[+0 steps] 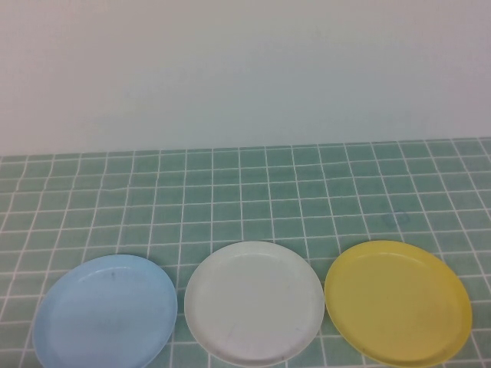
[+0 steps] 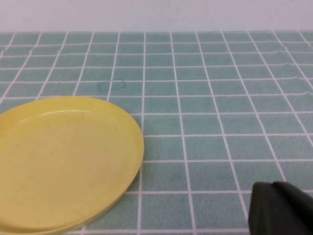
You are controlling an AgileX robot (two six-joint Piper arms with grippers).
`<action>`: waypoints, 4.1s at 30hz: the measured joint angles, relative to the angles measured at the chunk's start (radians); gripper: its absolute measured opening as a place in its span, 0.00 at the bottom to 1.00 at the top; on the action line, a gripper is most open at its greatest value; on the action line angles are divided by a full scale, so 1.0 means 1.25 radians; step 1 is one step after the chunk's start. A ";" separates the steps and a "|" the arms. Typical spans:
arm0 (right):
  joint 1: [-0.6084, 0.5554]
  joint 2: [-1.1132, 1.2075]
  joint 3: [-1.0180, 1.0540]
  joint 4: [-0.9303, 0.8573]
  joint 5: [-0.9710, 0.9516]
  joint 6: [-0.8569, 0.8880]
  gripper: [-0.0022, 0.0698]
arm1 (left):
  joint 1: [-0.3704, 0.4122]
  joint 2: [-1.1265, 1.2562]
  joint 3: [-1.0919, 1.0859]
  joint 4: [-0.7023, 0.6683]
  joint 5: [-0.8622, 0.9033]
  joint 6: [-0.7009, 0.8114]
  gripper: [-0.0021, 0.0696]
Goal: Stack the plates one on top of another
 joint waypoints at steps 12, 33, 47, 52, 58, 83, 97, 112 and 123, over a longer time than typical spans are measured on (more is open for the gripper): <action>0.000 0.000 0.000 0.000 0.000 -0.001 0.03 | 0.000 0.000 0.000 0.007 -0.025 0.000 0.03; 0.000 0.000 0.000 -0.020 0.000 -0.005 0.03 | 0.000 0.000 0.000 0.021 -0.049 0.000 0.03; 0.002 0.000 0.000 -0.104 -0.054 -0.006 0.03 | 0.000 0.000 0.000 0.028 -0.258 0.000 0.03; 0.002 0.000 0.000 -0.102 -0.164 -0.006 0.03 | 0.000 0.000 0.000 0.028 -0.352 0.012 0.03; 0.002 0.000 0.000 -0.084 -0.293 0.019 0.03 | 0.000 0.000 0.000 0.031 -0.346 0.030 0.03; 0.002 0.000 0.000 -0.075 -0.362 0.079 0.03 | 0.000 0.000 0.000 0.019 -0.454 -0.223 0.03; 0.002 0.000 0.000 -0.075 -0.362 0.079 0.03 | 0.000 0.000 0.000 0.019 -0.413 -0.255 0.03; 0.002 0.000 0.000 -0.075 -0.362 0.079 0.03 | 0.000 0.000 -0.017 0.019 -0.504 -0.262 0.03; 0.002 0.002 -0.148 -0.106 -0.255 0.006 0.03 | 0.001 0.046 -0.226 0.186 -0.298 -0.252 0.03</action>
